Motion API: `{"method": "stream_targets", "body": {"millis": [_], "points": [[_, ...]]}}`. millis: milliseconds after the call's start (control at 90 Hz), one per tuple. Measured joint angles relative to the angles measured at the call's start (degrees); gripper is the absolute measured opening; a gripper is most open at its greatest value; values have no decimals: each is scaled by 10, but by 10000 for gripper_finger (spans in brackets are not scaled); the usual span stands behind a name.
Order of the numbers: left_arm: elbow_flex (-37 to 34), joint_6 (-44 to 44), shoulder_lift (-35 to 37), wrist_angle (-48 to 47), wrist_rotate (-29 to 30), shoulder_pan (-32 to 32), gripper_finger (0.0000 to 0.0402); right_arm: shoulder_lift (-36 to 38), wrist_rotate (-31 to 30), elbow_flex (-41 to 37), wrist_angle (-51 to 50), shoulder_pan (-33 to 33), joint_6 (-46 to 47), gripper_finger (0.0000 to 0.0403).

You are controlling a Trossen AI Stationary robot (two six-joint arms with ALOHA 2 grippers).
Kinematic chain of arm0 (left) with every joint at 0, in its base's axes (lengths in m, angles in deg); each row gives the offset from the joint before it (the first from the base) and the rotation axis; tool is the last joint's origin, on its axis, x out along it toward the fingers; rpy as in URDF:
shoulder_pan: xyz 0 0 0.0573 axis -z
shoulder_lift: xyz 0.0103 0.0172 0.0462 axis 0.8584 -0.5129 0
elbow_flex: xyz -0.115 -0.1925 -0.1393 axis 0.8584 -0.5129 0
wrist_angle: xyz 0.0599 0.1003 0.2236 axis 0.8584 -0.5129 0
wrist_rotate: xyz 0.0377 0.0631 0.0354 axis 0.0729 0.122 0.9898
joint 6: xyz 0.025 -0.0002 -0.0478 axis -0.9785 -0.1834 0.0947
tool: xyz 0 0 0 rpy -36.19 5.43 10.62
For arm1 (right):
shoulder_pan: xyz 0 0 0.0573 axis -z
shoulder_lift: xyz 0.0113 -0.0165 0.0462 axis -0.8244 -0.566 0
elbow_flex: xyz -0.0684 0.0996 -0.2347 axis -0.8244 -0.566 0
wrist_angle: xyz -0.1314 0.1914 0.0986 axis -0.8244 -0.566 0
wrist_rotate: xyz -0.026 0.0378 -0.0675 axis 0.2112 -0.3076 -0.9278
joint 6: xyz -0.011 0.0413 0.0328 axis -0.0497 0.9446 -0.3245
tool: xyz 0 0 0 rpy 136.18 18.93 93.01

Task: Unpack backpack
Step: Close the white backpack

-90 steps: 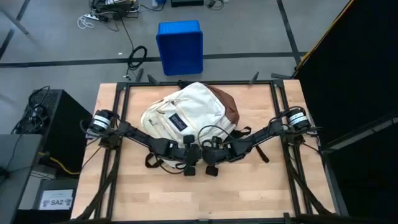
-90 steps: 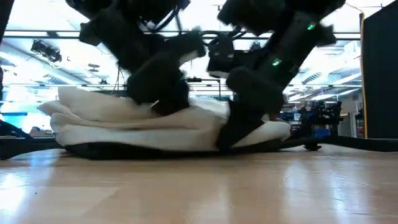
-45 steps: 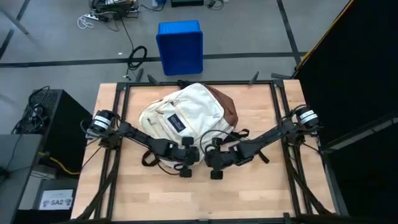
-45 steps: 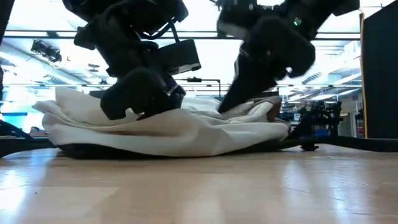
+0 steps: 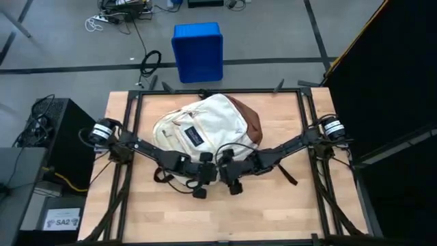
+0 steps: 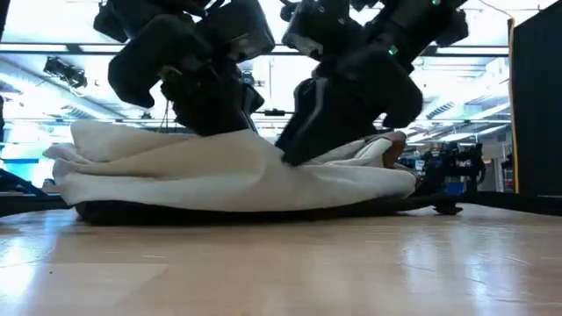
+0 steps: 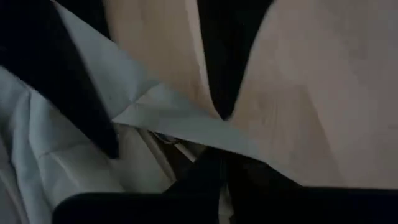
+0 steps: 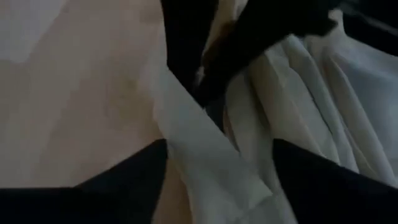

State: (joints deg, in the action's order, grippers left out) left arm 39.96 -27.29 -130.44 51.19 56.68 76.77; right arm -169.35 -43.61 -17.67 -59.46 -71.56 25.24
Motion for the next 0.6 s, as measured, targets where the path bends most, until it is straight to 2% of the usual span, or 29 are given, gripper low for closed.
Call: {"method": "stream_targets", "body": {"millis": [133, 244, 333, 467, 600], "points": [[0, 3, -1, 9, -11, 0, 0, -20, 14, 1, 1, 21, -4, 308], [0, 4, -1, 16, -13, 0, 0, -47, 36, 1, 3, 36, -11, 306], [0, 4, -1, 13, -16, 0, 0, -65, 23, 3, 9, 37, -17, 294], [0, 5, -1, 11, -23, 1, 0, -74, -14, 3, 10, 32, -20, 232], [0, 7, -1, 11, -28, 1, 0, -74, -38, 1, 20, 23, -16, 123]]}}
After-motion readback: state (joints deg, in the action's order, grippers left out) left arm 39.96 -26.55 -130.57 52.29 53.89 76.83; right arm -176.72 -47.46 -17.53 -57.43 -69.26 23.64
